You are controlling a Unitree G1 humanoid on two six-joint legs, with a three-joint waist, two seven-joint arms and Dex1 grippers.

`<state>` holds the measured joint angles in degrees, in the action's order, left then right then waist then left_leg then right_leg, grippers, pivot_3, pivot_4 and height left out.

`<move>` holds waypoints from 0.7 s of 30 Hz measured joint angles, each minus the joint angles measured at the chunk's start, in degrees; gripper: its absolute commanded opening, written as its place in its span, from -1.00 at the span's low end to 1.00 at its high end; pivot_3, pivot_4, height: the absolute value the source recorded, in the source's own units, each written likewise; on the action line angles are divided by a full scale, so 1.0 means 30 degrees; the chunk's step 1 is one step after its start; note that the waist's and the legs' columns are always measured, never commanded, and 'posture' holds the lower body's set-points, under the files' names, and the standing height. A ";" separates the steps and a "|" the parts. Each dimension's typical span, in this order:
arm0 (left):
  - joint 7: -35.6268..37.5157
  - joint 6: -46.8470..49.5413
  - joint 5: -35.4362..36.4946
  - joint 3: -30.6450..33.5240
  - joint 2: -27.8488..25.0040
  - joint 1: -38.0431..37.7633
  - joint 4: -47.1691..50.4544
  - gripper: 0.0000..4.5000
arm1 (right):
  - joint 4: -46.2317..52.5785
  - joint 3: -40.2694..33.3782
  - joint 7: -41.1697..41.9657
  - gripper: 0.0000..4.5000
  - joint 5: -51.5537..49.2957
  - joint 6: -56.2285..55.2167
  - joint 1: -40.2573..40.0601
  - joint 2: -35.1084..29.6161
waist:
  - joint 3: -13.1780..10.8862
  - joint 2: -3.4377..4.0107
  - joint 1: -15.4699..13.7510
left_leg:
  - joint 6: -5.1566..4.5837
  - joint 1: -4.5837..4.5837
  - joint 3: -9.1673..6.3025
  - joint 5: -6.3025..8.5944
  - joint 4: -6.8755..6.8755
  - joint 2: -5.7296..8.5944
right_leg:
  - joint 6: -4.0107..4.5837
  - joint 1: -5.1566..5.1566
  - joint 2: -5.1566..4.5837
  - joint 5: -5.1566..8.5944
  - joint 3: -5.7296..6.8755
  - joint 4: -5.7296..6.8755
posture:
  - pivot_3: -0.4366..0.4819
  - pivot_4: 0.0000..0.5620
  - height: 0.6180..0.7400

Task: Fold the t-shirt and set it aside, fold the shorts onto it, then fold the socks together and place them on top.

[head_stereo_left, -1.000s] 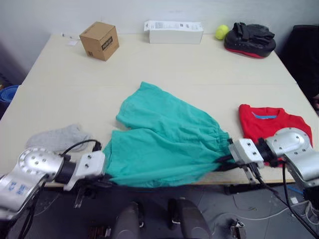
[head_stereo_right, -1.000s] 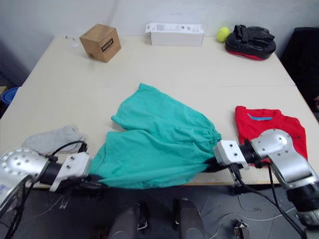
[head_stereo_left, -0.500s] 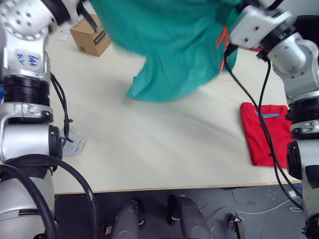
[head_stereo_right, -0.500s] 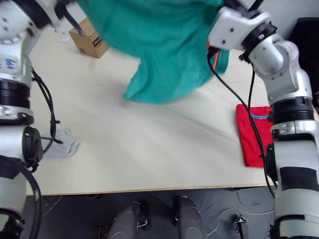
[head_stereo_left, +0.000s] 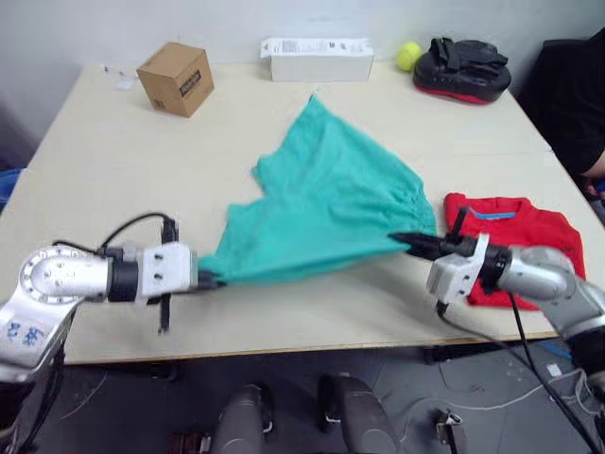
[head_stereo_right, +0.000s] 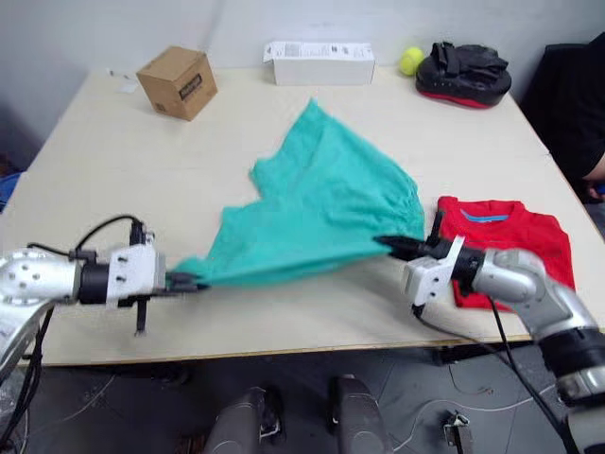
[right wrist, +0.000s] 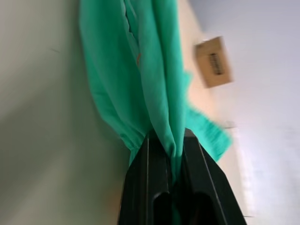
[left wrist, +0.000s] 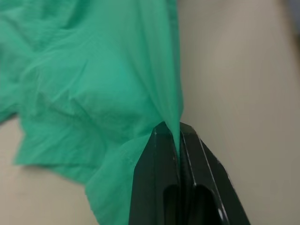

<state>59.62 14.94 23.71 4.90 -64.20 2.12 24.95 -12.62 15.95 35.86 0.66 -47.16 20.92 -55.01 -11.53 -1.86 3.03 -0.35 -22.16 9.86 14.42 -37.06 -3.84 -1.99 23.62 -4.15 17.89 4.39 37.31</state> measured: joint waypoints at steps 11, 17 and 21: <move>0.2849 0.3240 0.0942 0.3799 -0.1502 -0.6291 0.3019 -0.99 | 0.6067 0.0149 0.8578 -1.00 -0.7255 0.7777 -0.3905 -0.1479 | 0.0139 0.0182 -0.0248 | 0.0126 -0.0014 -0.0300 -0.0049 0.0277 0.0007 | 0.0123 0.0042 0.0310 -0.0219 -0.0112 -0.0205 | -0.05 -0.47 1.00; 0.5912 0.6068 0.3027 0.6979 -0.1929 -0.9159 0.4472 -0.99 | 0.9619 -0.0858 1.1621 -1.00 -1.1814 1.3986 -0.5721 -0.3315 | 0.0126 0.0161 -0.0443 | 0.0231 0.0016 -0.0385 0.0049 0.0230 -0.0028 | 0.0267 0.0113 0.0377 0.0038 -0.0085 0.0047 | -0.05 -0.47 1.00; 0.8026 0.6481 0.3532 0.8474 -0.2457 -0.9057 0.4289 -0.99 | 1.1213 -0.1754 1.2672 -1.00 -1.3366 1.6553 -0.6695 -0.3622 | 0.0115 0.0143 -0.0546 | 0.0338 0.0015 -0.0500 0.0089 0.0165 -0.0043 | 0.0370 0.0086 0.0453 0.0082 -0.0069 0.0019 | -0.05 -0.47 1.00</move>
<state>83.70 34.38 34.30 30.33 -71.57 -25.05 37.82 21.02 10.69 73.87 -39.43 2.50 0.83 -65.87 -11.18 -1.43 1.39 0.66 -22.11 8.36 14.69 -36.57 -3.97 -0.88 23.88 -2.79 18.14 4.19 37.36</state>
